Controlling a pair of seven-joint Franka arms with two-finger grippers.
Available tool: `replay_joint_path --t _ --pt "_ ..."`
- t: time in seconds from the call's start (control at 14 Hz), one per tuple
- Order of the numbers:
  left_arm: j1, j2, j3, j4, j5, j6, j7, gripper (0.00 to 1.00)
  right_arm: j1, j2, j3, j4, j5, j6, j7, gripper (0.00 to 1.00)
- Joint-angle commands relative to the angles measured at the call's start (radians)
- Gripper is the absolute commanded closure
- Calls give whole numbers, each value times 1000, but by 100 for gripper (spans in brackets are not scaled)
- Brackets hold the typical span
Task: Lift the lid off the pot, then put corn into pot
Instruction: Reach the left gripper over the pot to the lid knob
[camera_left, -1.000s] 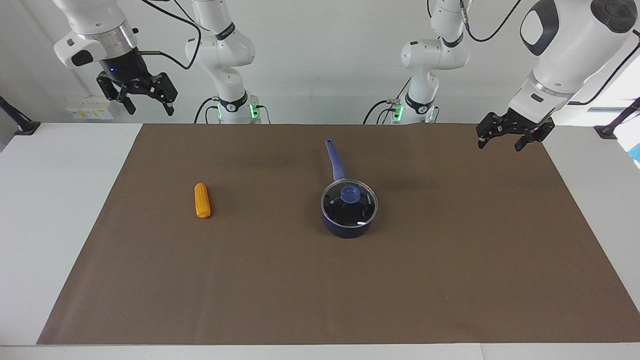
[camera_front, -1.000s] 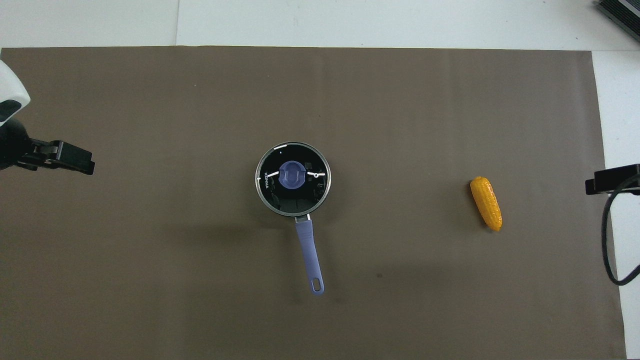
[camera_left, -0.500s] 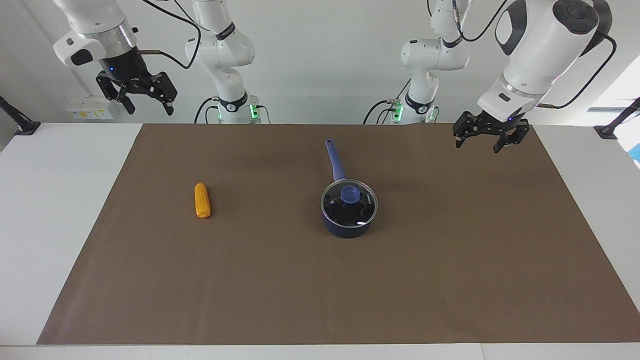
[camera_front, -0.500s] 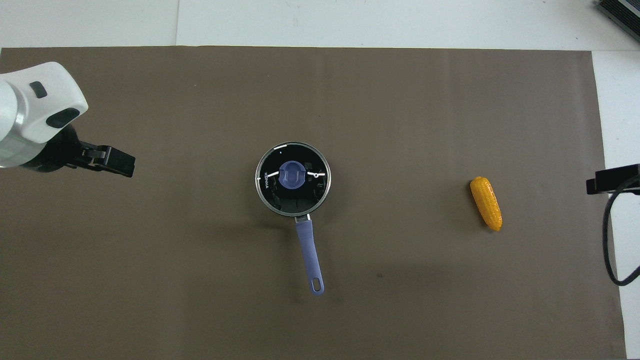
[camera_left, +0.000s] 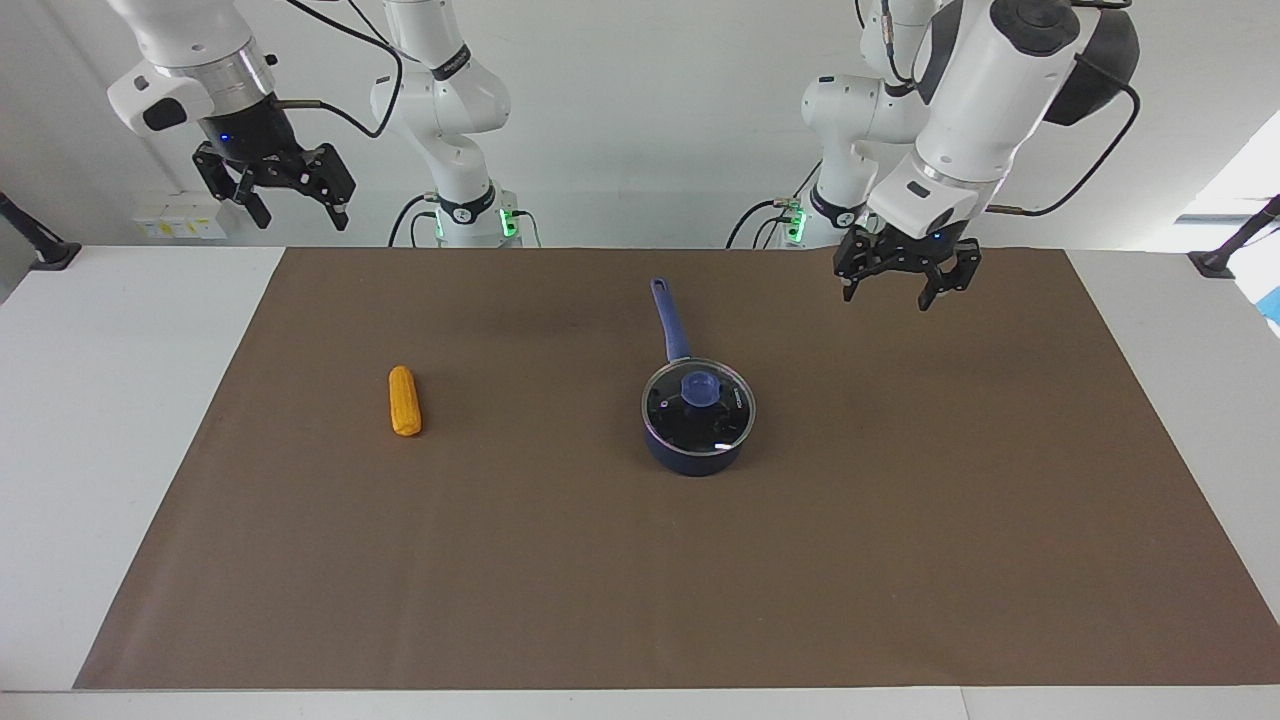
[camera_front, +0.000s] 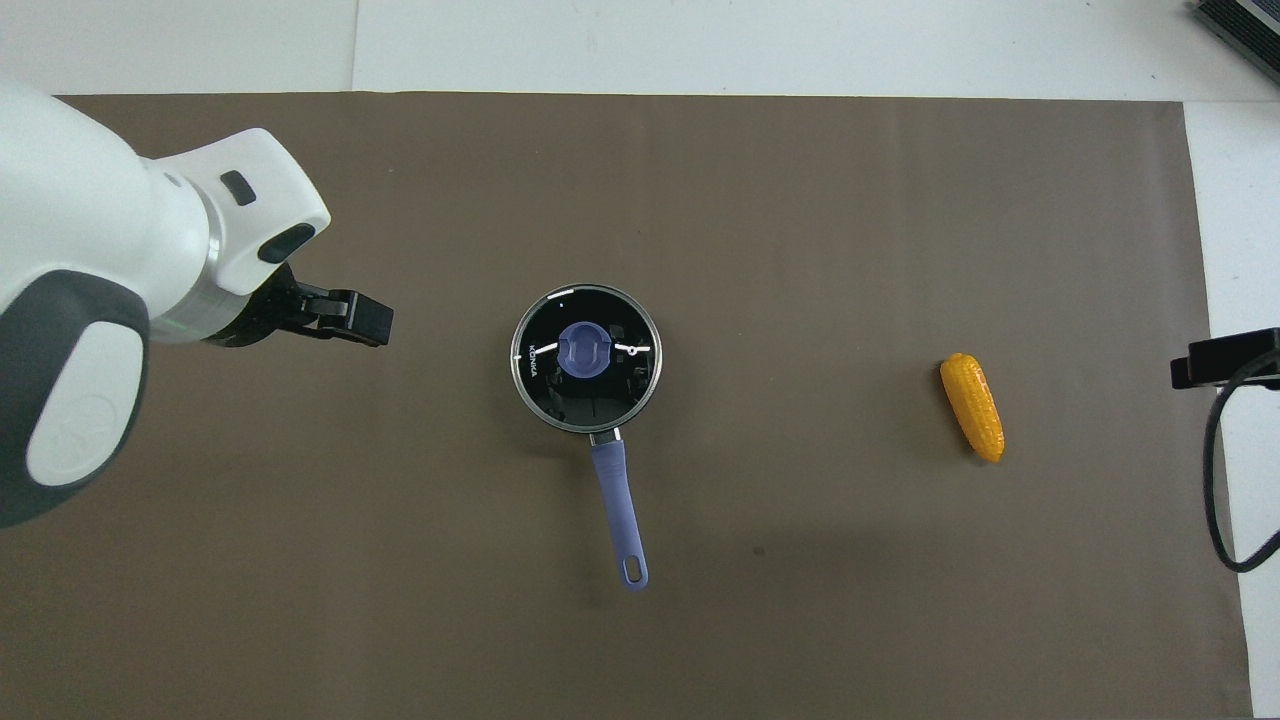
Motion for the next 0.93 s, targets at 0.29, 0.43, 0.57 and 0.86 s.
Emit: replay_joint_path --t 0.29,0.43,0.57,0.86 --pt "-140 120 13 -6 11 138 -178 0 -4 -11 -3 -4 -11 -3 -29 0" --pt "-202 196 15 -3 22 178 -253 0 -4 -12 -5 -4 -11 -4 -29 0" --pt "-231 244 15 11 22 227 -309 0 -4 -12 -3 -6 -11 -1 -27 0" --pt "-294 302 15 16 52 276 -416 0 -6 -12 -6 -4 -11 -4 -27 0"
